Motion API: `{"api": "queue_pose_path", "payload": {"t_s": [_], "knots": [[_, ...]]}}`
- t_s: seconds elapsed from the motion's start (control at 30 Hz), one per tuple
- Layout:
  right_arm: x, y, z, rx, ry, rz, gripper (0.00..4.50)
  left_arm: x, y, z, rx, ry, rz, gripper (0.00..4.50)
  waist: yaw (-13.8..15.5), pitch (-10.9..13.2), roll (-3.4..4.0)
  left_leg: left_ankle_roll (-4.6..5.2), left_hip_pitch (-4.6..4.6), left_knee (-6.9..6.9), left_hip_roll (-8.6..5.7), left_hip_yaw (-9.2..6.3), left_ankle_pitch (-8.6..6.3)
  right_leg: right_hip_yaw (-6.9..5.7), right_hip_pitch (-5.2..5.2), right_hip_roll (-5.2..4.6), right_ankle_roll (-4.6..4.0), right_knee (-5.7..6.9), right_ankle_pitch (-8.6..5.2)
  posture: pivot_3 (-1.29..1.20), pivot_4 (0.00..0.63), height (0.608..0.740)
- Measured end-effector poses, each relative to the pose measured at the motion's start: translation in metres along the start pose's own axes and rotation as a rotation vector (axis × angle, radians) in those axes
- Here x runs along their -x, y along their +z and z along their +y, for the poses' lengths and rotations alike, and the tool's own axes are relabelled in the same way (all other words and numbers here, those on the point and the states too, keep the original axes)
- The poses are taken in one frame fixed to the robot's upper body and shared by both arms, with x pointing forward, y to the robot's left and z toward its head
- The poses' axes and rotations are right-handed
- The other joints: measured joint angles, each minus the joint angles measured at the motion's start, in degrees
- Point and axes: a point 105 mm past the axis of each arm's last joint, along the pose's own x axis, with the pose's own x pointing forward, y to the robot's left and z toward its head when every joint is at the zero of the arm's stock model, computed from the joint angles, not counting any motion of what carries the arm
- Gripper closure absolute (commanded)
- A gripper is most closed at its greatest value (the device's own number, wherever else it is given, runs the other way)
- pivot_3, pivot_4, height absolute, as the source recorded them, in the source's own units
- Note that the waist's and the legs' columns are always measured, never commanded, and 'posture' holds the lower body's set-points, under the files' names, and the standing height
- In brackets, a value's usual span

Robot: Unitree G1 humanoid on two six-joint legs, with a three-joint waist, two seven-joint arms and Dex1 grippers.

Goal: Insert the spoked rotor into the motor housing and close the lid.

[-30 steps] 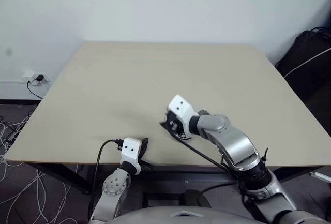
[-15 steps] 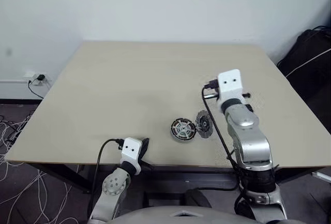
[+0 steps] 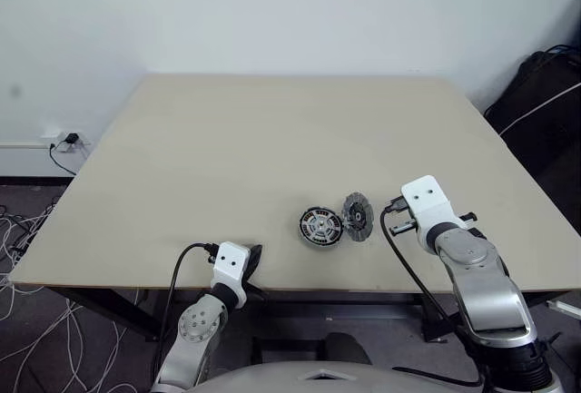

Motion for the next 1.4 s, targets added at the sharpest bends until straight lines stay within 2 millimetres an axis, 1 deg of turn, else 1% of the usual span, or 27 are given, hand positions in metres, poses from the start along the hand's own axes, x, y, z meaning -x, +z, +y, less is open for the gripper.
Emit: {"api": "queue_pose_path", "payload": {"t_s": [0.13,0.2,0.27,0.33,0.47,0.67,0.87,1.03,1.13,1.3,1.4], "knots": [[0.005,0.008,0.029,0.009,0.186,-0.036,4.49,-0.001,0.000,0.000,0.001,-0.003,0.007,4.50,0.02,0.04,-0.07,0.00,0.00,0.02,0.00,-0.01,0.00,0.00,0.02,0.01,0.01,-0.02,-0.01,0.00,0.000,0.740],[0.009,0.008,0.044,0.018,0.290,-0.031,4.49,-0.001,0.000,-0.001,0.000,-0.005,0.005,4.50,0.05,0.06,-0.11,0.01,-0.01,0.04,0.00,-0.01,0.00,0.00,0.03,0.00,0.01,-0.04,-0.01,0.00,0.000,0.740],[0.011,0.008,0.054,0.013,0.364,-0.023,4.49,-0.001,0.001,-0.001,0.000,-0.005,0.003,4.50,0.12,0.10,-0.17,0.01,-0.03,0.05,0.00,-0.01,0.00,0.00,0.03,-0.01,0.02,-0.06,0.00,0.00,0.000,0.740],[0.013,0.010,0.059,0.004,0.412,-0.027,4.49,0.000,0.002,-0.001,0.000,-0.003,0.001,4.50,0.15,0.11,-0.19,0.01,-0.03,0.05,0.00,-0.02,-0.01,0.00,0.03,-0.03,0.02,-0.06,0.00,0.00,0.000,0.740],[0.015,0.020,0.065,-0.012,0.474,-0.058,4.49,0.000,0.006,-0.001,-0.006,-0.002,-0.012,4.50,0.10,0.13,-0.22,0.00,-0.03,0.03,0.02,-0.04,-0.01,-0.01,0.02,-0.03,0.02,-0.06,0.00,0.00,0.000,0.740],[0.013,0.031,0.079,-0.041,0.528,-0.092,4.49,0.001,0.005,0.000,-0.008,0.001,-0.008,4.50,0.08,0.14,-0.23,0.00,-0.03,0.03,0.02,-0.04,-0.01,-0.01,0.02,-0.05,0.01,-0.06,0.01,0.00,0.000,0.740],[0.009,0.034,0.105,-0.060,0.619,-0.082,4.49,0.002,0.004,0.002,-0.009,0.005,-0.009,4.50,0.06,0.13,-0.24,0.00,-0.03,0.03,0.02,-0.04,-0.01,-0.01,0.01,-0.10,-0.21,-0.06,0.14,0.00,0.000,0.740],[0.002,0.029,0.138,-0.073,0.694,-0.039,4.49,0.001,0.005,0.001,-0.008,0.008,-0.009,4.50,0.03,0.13,-0.25,0.00,-0.04,0.03,0.02,-0.04,-0.01,-0.01,0.01,-0.05,-0.27,-0.05,0.17,0.00,0.000,0.740],[-0.002,0.029,0.145,-0.068,0.705,-0.032,4.49,0.001,0.005,0.002,-0.007,0.015,-0.005,4.50,0.09,0.14,-0.26,0.00,-0.05,0.03,-0.01,-0.03,-0.01,-0.01,0.01,-0.07,-0.26,-0.06,0.18,0.00,0.000,0.740],[-0.008,0.031,0.145,-0.070,0.702,-0.047,4.49,0.003,0.010,0.003,-0.009,0.024,-0.013,4.50,0.10,0.12,-0.27,0.00,-0.04,0.03,0.00,-0.04,-0.01,-0.01,0.01,-0.07,-0.26,-0.04,0.18,0.00,0.000,0.740],[-0.007,0.035,0.143,-0.111,0.708,-0.092,4.49,0.004,0.012,0.002,-0.007,0.026,-0.010,4.50,0.13,0.13,-0.27,0.00,-0.04,0.03,0.00,-0.04,-0.01,-0.02,0.01,-0.07,-0.25,-0.03,0.18,0.00,0.000,0.740]]}}
